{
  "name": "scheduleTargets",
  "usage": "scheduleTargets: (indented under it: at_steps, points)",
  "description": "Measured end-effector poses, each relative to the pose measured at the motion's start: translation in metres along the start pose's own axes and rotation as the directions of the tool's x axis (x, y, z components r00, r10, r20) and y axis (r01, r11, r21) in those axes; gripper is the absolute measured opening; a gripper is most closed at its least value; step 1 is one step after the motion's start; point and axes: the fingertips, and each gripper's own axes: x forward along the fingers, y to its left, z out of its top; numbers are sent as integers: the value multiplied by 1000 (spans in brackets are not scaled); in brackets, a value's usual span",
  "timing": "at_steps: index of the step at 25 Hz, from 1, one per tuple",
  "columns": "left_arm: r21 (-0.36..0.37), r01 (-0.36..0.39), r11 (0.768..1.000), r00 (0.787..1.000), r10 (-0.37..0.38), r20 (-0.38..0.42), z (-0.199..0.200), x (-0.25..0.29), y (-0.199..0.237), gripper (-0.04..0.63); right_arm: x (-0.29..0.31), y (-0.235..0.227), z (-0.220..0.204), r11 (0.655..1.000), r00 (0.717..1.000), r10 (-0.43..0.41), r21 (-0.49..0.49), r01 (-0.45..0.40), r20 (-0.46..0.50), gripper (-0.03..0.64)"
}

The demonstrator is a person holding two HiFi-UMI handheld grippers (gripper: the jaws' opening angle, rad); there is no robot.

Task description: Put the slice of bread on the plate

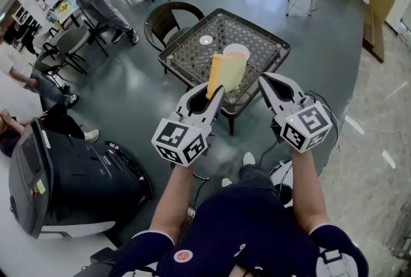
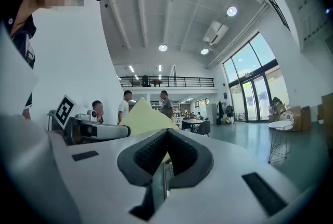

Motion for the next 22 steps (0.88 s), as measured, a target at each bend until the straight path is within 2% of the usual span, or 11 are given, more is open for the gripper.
scheduleTargets:
  at_steps: [7,22]
  points:
    - [0,8,1000,1000,-8,0,1,-5,-1,89,1,12,2,1000,1000,25,-9,-25,6,6]
    - [-15,33,999,999,-33,16,-1,-14,9,89,14,25,-4,1000,1000,21,-19,-21,-17,6]
